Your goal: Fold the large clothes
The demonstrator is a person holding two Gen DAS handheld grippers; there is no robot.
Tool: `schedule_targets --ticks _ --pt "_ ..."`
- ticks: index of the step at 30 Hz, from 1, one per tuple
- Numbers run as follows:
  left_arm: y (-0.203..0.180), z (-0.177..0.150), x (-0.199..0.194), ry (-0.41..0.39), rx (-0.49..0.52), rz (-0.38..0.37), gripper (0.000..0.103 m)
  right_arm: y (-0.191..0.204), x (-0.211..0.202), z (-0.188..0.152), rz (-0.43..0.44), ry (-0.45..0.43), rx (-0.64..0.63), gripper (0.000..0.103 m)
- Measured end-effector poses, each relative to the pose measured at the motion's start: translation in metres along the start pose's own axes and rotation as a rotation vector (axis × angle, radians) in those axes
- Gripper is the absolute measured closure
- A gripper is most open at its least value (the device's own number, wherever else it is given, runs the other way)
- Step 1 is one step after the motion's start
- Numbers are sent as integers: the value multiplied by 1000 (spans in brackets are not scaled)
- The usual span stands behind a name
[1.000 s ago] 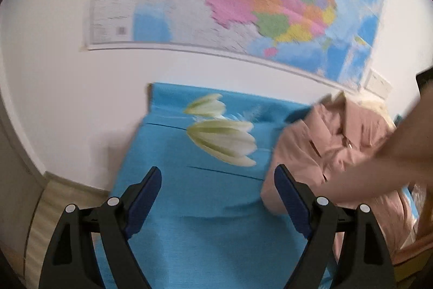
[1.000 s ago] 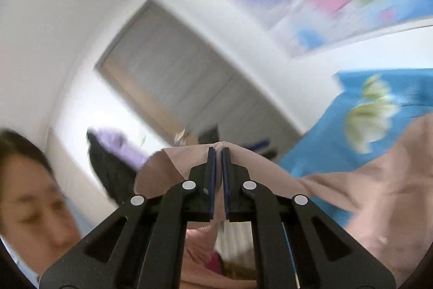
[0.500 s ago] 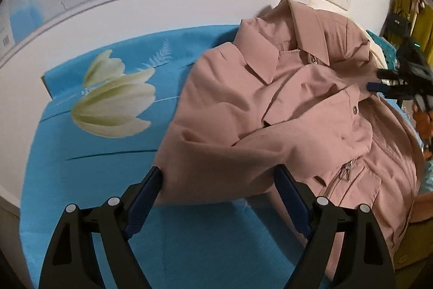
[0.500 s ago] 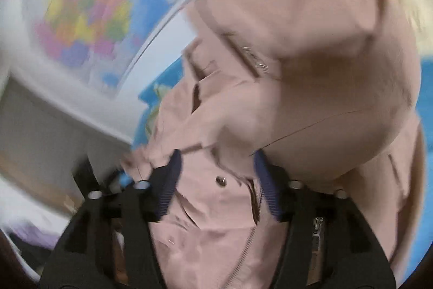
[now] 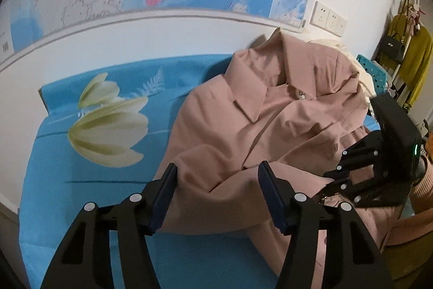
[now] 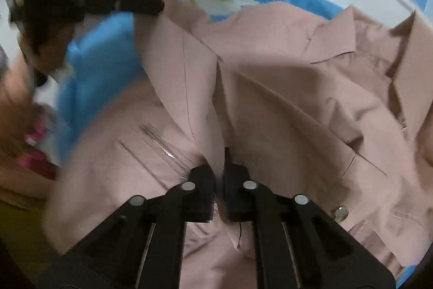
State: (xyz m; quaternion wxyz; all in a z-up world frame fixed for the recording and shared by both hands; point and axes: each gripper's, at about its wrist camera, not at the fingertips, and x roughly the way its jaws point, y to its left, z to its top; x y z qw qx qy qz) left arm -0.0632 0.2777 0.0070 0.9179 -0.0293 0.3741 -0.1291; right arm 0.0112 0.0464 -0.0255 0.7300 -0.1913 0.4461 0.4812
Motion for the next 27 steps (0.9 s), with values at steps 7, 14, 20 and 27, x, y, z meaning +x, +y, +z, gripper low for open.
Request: schedule_targets --ticks 7,14,20,27 --pt "23 0 -43 -156 -83 -43 26 -35 -148 16 443 -347 208 99" --pt "-2 -18 -12 -56 -5 -94 24 -130 -145 -14 407 -385 590 97" --pt "-43 -15 49 58 103 -64 25 -184 -72 -64 113 -127 830 56" --pt "-66 3 68 26 182 -11 49 -119 -113 -52 -140 -257 521 18"
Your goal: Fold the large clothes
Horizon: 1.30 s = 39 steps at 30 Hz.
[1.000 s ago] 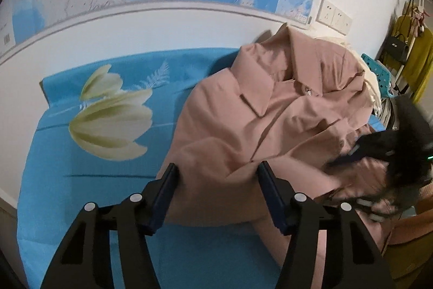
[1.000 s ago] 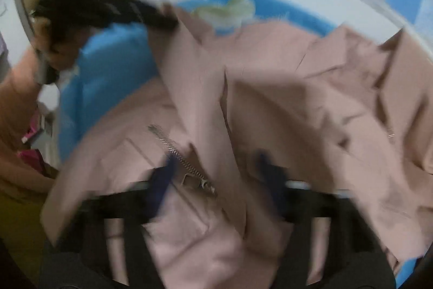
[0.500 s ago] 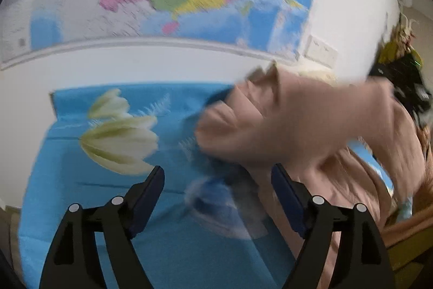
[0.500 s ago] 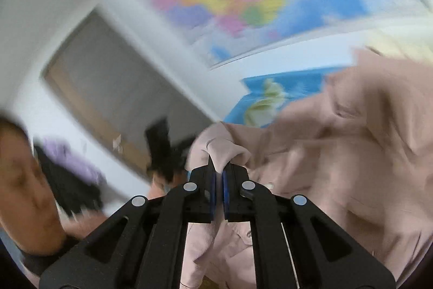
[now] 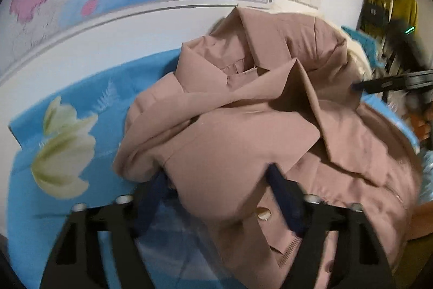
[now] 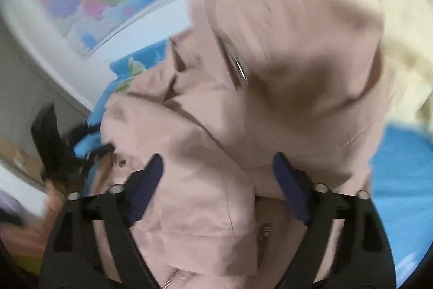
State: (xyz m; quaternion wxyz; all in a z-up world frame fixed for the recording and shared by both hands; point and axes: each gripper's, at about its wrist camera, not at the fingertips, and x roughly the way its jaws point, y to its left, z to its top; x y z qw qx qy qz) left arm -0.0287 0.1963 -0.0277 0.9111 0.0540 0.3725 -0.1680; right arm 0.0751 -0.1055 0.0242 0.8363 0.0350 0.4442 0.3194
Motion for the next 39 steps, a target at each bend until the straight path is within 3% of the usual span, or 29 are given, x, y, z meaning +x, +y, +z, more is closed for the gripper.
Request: schedule_targets --ticks 3,7,10,11,12,13,14,15,16,18,22,24,25,27,29,31,32,34,36,38,39 --pt "5 2 7 23 -22 19 74 40 0 -15 24 -2 -207 11" --pt "27 -1 1 18 -106 -1 81 70 30 -52 -82 116 -417 10" --pt "35 -6 -7 22 -131 -7 83 71 59 -71 -129 209 -484 10" --pt "34 -6 -9 22 -127 -5 84 70 67 -75 -155 222 -502 15" --pt "33 -7 -11 22 -118 2 84 67 71 -76 -166 231 -511 22" --pt "31 -7 -15 21 -98 9 85 64 73 -74 -146 235 -489 38" --pt "29 -7 -16 20 -86 16 85 61 70 -69 -107 230 -455 65" --pt "26 -8 -19 22 -70 22 86 60 67 -65 -76 233 -440 83" --pt "25 -9 -21 26 -56 24 86 56 58 -56 13 239 -382 97" --pt "23 -12 -23 33 -39 23 88 49 35 -39 168 196 -278 98" --pt "19 -26 -26 81 16 4 90 13 -26 3 499 -1 -54 98" --pt "13 -36 -26 112 60 -3 91 -15 -37 24 556 -85 78 98" --pt "10 -40 -27 124 76 -16 91 -28 -32 36 546 -108 146 98" --pt "1 -49 -31 142 136 -22 90 -55 -20 47 443 -110 221 98" --pt "-2 -53 -37 150 162 -18 88 -80 13 49 394 -42 304 98" --pt "7 -48 -50 95 118 -16 74 -96 50 42 325 35 386 97" --pt "14 -43 -57 53 80 -27 69 -101 62 39 308 55 406 92" --pt "24 -30 -62 -1 20 -32 68 -112 74 29 297 69 430 86" --pt "32 -17 -53 -1 -20 -31 68 -105 72 25 259 50 380 75" --pt "38 -3 -33 30 -36 5 68 -93 62 25 225 35 303 56" --pt "42 4 -21 53 -39 37 68 -92 55 26 204 28 272 54"
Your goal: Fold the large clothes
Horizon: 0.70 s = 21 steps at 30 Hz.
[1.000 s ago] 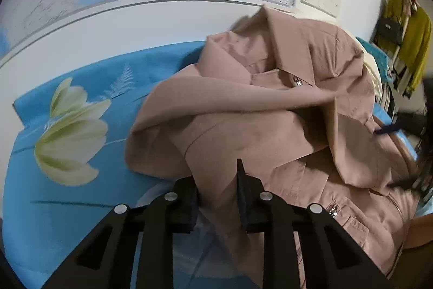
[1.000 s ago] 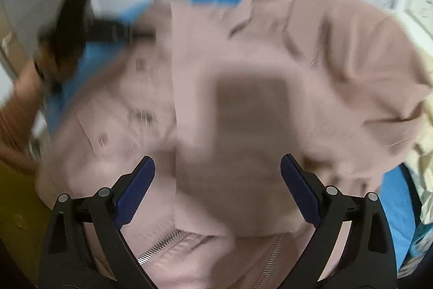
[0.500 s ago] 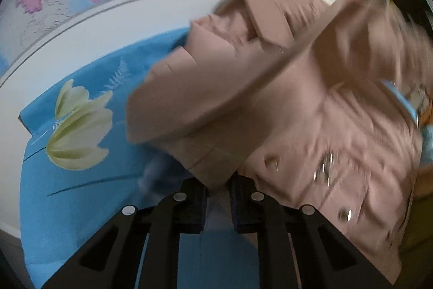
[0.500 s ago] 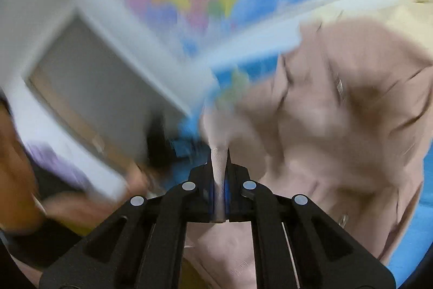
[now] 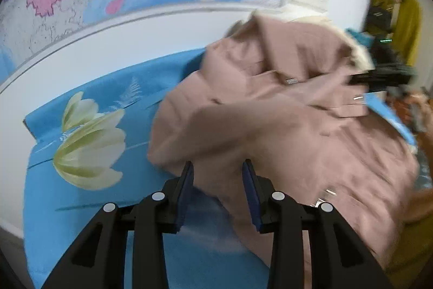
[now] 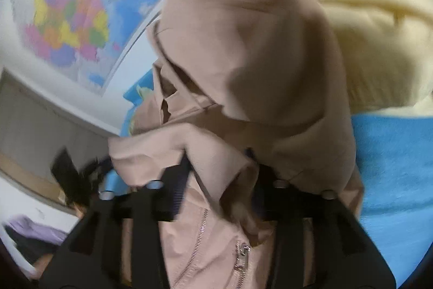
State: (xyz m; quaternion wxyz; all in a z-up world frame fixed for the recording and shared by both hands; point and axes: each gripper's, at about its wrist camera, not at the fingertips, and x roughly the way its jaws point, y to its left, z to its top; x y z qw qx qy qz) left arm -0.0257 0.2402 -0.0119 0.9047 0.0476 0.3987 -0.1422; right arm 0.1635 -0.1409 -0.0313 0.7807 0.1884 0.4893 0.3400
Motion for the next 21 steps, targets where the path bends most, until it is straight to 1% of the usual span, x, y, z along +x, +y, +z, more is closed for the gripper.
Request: schedule_targets --ticks 1,2,3,5,6,9,11,13,14,15,16,17,18,19,20,21 --pt "3 5 8 12 -5 25 69 9 -3 -1 -35 -13 -52 53" --pt "7 11 15 21 -5 51 73 18 -5 -3 -53 -19 -91 50" --pt "11 16 22 27 3 67 76 20 -15 -5 -64 -22 -118 48" --pt "15 25 29 31 26 93 79 32 -23 -4 -100 -40 -187 46" --pt "19 28 31 29 32 95 87 39 -23 -5 -115 -42 -223 46" --pt "23 42 33 12 53 36 98 47 -22 -7 -128 -44 -287 46" --pt "26 50 36 11 52 -5 99 40 -26 -5 -133 -48 -284 46" --pt "33 59 45 28 7 -62 99 31 -23 5 -122 -52 -241 46" --pt "38 64 56 57 -25 -55 96 30 -23 8 -125 -55 -227 45" --pt "42 67 69 104 -48 5 85 24 -24 12 -129 -62 -206 42" --pt "44 70 86 170 -63 116 77 18 -27 15 -115 -69 -184 34" --pt "44 70 98 218 -61 225 67 16 -28 17 -104 -76 -164 30" --pt "43 70 103 235 -56 280 68 12 -30 18 -94 -83 -147 30" --pt "42 70 102 226 -64 280 68 10 -31 17 -76 -79 -148 27" --pt "43 70 95 191 -94 244 67 13 -30 16 -67 -71 -157 19" --pt "43 69 83 149 -122 197 63 13 -30 13 -66 -65 -172 16"
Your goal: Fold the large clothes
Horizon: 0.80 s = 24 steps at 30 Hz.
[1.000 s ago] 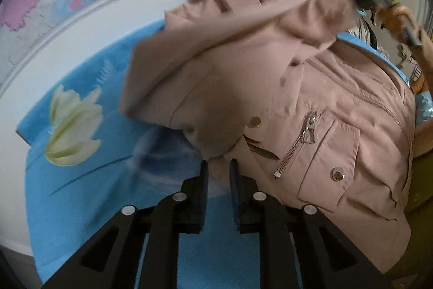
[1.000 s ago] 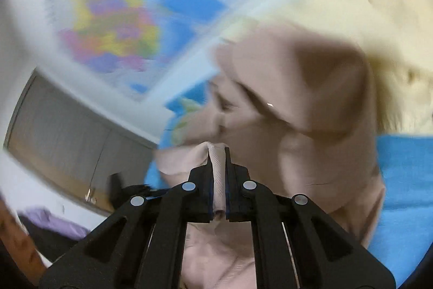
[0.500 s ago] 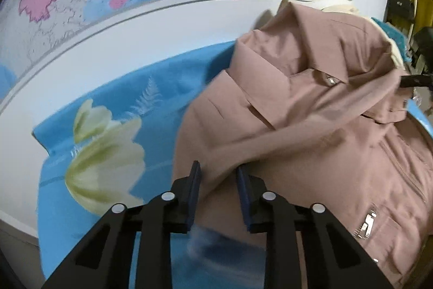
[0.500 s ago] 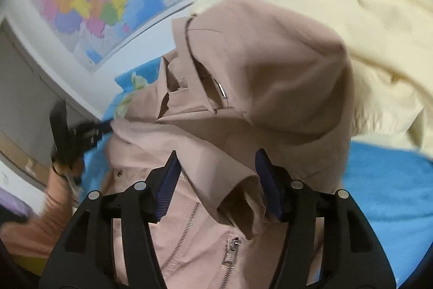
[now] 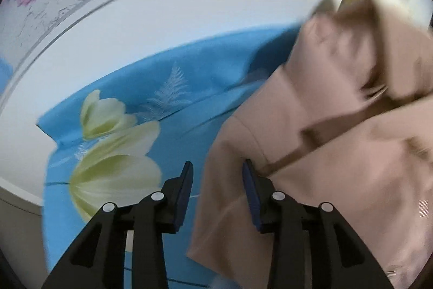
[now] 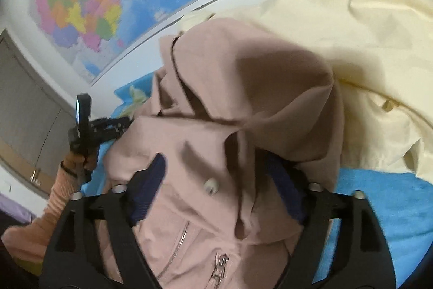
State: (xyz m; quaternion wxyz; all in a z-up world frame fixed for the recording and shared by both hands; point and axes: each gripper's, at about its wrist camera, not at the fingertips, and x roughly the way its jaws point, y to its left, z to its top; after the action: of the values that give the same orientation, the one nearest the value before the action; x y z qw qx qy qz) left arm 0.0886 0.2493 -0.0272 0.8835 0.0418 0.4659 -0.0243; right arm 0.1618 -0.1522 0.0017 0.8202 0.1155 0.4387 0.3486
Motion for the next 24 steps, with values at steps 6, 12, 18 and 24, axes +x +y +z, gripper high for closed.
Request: schedule_targets --ticks 6,12,18,24 --pt "9 -40 -53 -113 -65 -112 30 2 16 -10 -57 54 -59 30" --pt "-7 -96 -60 -52 -91 -316 17 -1 11 -2 39 50 -29 93" --pt "-49 -116 -44 -9 -37 -354 27 -20 -29 8 66 -4 46 93" --pt "-44 -112 -47 -45 -117 -345 88 -34 -16 -4 21 60 96 93"
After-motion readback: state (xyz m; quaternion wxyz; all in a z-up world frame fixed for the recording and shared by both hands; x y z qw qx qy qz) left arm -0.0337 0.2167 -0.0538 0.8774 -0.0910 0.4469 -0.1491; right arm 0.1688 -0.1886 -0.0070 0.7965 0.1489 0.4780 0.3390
